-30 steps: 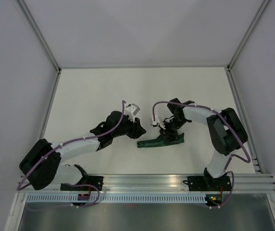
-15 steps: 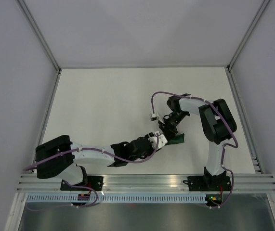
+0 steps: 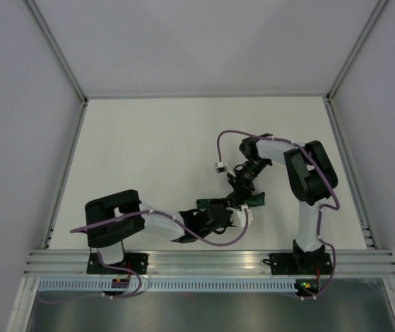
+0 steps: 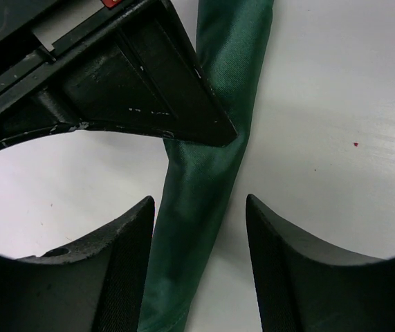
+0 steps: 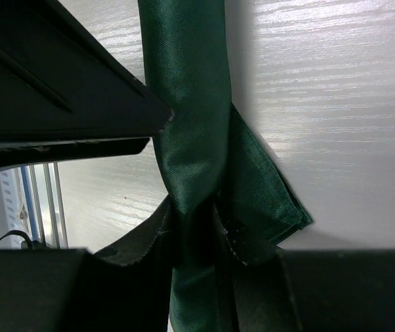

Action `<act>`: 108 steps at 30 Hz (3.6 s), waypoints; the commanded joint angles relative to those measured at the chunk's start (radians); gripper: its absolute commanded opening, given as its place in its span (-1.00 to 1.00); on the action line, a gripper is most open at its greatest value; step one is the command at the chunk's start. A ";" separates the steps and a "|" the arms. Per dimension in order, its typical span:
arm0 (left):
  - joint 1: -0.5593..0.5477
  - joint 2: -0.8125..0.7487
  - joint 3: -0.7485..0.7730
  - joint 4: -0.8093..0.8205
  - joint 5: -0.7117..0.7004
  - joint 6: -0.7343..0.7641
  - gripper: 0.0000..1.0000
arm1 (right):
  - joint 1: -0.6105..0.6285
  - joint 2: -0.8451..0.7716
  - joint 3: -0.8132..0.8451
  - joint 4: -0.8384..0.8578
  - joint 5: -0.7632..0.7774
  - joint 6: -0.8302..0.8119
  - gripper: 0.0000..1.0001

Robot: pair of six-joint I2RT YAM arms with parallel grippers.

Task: Fold the napkin, place the utensils inside, and roll it up
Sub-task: Roll the napkin at the center of the board.

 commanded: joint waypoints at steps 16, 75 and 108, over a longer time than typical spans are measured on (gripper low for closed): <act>0.101 0.090 0.125 -0.224 0.171 -0.075 -0.41 | 0.002 0.083 -0.013 0.075 0.106 -0.040 -0.34; 0.484 0.456 0.672 -0.971 1.089 -0.278 -0.81 | -0.136 -0.880 -0.651 0.710 0.149 0.053 0.74; 0.541 0.552 0.823 -1.103 1.207 -0.299 -0.20 | 0.230 -0.667 -0.684 0.815 0.429 0.102 -0.09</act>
